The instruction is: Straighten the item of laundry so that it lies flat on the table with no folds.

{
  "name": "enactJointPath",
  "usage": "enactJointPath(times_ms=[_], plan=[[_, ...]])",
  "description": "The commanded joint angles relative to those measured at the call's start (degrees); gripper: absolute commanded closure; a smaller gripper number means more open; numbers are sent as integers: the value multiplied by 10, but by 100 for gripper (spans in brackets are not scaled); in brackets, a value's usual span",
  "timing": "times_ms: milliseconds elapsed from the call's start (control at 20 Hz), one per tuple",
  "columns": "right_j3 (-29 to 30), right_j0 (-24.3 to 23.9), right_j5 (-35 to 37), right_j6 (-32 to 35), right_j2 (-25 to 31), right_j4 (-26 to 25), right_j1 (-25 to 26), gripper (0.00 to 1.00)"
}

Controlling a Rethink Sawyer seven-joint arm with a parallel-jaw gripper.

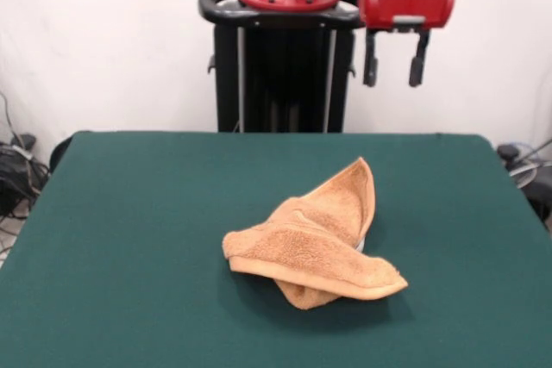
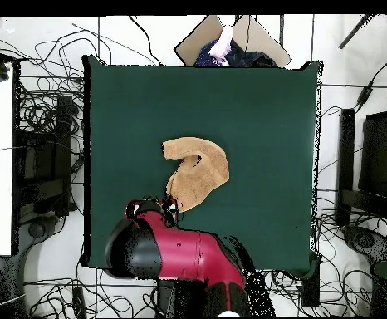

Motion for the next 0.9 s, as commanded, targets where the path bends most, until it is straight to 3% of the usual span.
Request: enactJointPath(times_ms=[50,550,900], plan=[[10,-14,-25,62,47,-20,38,0],[-4,14,-32,77,-5,-33,30,0],[-20,12,-72,83,-10,-43,76,0]])
